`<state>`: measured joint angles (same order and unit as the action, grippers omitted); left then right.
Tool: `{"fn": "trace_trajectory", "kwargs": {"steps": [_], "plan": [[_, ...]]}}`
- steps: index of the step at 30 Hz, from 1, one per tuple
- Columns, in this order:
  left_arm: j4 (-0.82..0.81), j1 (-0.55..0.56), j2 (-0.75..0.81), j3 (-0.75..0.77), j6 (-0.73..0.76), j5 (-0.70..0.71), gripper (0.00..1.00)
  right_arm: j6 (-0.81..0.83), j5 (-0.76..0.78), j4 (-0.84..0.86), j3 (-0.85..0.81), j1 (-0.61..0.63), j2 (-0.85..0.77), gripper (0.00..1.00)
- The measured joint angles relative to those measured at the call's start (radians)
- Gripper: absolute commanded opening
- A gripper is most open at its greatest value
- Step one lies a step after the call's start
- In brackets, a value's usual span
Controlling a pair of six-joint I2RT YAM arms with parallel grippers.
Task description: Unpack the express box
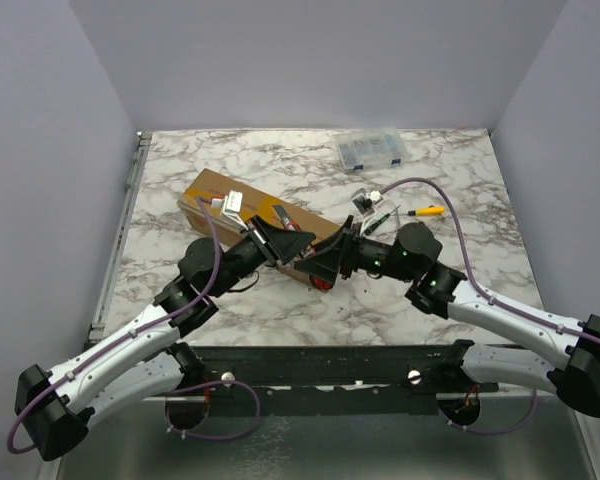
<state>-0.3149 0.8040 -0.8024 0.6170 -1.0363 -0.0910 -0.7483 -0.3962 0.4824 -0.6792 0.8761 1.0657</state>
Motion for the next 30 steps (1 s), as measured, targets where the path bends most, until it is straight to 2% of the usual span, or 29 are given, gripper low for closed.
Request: {"fn": "trace_trajectory", "kwargs": {"steps": [5,14,25,28,30], "plan": [[0.151,0.0,-0.035,0.068,0.042,0.053,0.0,0.153,0.095,-0.224,-0.107,0.015,0.031,0.8],[0.306,-0.004,-0.053,0.12,0.1,0.134,0.0,0.363,0.438,-0.512,-0.217,0.165,0.077,0.8],[0.365,-0.011,-0.052,0.125,0.094,0.165,0.0,0.472,0.73,-0.554,-0.287,0.278,0.158,0.76],[0.365,-0.011,-0.053,0.125,0.09,0.165,0.0,0.491,0.789,-0.554,-0.304,0.3,0.187,0.69],[0.366,-0.012,-0.053,0.125,0.088,0.167,0.0,0.499,0.816,-0.554,-0.312,0.309,0.205,0.61]]}}
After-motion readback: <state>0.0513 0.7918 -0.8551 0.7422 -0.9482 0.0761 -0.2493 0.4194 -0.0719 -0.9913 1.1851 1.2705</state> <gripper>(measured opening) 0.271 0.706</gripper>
